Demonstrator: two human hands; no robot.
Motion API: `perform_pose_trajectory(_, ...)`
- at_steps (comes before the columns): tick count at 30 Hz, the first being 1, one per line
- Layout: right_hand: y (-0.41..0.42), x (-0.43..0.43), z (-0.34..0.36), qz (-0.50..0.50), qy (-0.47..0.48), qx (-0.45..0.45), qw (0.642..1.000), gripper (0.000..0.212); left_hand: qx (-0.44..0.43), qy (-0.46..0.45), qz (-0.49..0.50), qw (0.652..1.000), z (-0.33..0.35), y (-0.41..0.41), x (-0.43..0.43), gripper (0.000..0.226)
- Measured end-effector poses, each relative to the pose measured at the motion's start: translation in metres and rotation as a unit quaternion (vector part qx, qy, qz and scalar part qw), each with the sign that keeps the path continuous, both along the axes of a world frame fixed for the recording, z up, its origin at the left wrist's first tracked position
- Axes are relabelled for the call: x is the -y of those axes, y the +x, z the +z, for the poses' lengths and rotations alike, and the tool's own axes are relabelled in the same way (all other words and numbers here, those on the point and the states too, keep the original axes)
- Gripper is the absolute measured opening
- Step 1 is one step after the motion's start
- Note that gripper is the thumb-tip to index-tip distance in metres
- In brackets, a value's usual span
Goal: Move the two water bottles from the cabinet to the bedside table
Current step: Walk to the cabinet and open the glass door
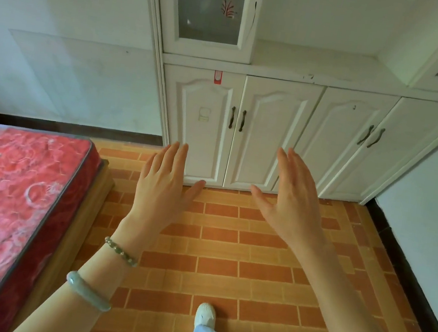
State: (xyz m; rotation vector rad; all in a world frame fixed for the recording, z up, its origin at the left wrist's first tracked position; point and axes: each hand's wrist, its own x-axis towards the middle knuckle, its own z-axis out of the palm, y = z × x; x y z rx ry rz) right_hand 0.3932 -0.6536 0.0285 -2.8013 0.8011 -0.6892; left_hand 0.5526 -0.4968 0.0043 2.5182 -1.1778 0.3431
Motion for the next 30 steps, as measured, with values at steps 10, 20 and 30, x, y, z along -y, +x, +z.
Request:
perform_pose_trajectory(10,0.107,0.127,0.013,0.008,0.027,0.026,0.999,0.078,0.013,-0.004,0.021,1.000,0.013,0.100,0.124,0.074)
perform_pose_trajectory(20,0.201,0.216,-0.003,0.004,0.021,0.009,1.000,0.078,0.024,-0.011,0.009,1.000,0.003,0.200,0.220,0.071)
perform_pose_trajectory(30,0.325,0.308,0.015,-0.016,0.004,0.015,1.000,0.077,0.029,-0.022,-0.017,0.999,0.020,0.328,0.327,0.073)
